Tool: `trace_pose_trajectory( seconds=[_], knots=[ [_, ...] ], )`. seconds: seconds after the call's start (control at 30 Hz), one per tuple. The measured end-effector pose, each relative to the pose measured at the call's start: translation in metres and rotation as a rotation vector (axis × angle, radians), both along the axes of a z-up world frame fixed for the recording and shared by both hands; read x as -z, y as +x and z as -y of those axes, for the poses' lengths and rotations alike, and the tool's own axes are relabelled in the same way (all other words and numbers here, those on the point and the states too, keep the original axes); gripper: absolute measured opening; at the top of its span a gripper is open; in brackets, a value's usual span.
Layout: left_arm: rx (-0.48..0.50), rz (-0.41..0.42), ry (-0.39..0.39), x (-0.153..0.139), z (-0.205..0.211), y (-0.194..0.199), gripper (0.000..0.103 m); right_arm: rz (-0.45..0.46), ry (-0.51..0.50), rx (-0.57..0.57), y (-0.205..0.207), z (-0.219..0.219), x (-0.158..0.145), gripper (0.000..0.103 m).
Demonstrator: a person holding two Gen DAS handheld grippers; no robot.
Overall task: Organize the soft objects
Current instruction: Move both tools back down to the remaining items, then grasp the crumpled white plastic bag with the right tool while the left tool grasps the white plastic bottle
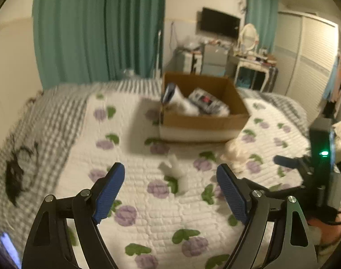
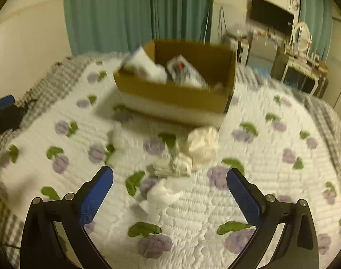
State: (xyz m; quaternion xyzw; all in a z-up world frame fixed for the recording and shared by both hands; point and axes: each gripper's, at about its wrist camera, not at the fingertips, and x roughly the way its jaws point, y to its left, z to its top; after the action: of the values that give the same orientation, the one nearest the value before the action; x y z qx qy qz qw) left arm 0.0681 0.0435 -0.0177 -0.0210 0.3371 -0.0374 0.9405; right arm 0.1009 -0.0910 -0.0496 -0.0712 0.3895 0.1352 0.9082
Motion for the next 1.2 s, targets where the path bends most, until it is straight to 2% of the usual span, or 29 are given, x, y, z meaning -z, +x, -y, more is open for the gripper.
trace_pose_trajectory(
  seconds=[0.13,0.2,0.27,0.37,0.43,0.53,0.67,0.73,0.83,0.9,1.1,1.2],
  knots=[
    [-0.038,-0.08,0.001,0.043,0.002,0.025,0.085,-0.072,-0.047,-0.012,0.014,-0.006,0.026,0.096],
    [-0.006,-0.114,-0.006,0.059,0.008,0.032,0.085,-0.103,-0.058,-0.023,0.02,-0.009,0.038,0.095],
    [0.016,-0.134,0.001,0.07,0.015,0.035,0.085,-0.138,-0.068,-0.026,0.025,-0.011,0.049,0.087],
    [0.017,-0.148,0.043,0.076,0.022,0.038,0.085,-0.196,-0.066,-0.036,0.033,-0.013,0.065,0.07],
    [0.018,-0.138,0.067,0.077,0.025,0.037,0.085,-0.228,-0.071,-0.043,0.036,-0.014,0.073,0.043],
    [0.011,-0.137,0.046,0.077,0.022,0.038,0.085,-0.246,-0.093,-0.048,0.034,-0.017,0.078,0.042],
    [-0.071,-0.101,0.015,0.073,0.01,0.036,0.085,-0.21,-0.054,-0.045,0.025,-0.012,0.062,0.041],
    [-0.055,-0.126,-0.003,0.07,0.007,0.038,0.085,-0.166,-0.044,-0.038,0.018,-0.01,0.049,0.042],
    [-0.054,-0.174,0.027,0.071,0.009,0.046,0.085,-0.119,-0.032,-0.048,0.009,-0.01,0.034,0.042],
    [-0.055,-0.184,0.02,0.07,0.009,0.052,0.085,-0.101,-0.038,-0.056,0.009,-0.011,0.025,0.042],
    [-0.011,-0.183,-0.002,0.069,0.019,0.082,0.085,-0.038,-0.067,-0.079,0.033,-0.021,-0.004,0.042],
    [-0.001,-0.197,0.011,0.083,0.026,0.099,0.083,-0.046,-0.043,-0.069,0.057,-0.023,-0.003,0.042]
  ],
)
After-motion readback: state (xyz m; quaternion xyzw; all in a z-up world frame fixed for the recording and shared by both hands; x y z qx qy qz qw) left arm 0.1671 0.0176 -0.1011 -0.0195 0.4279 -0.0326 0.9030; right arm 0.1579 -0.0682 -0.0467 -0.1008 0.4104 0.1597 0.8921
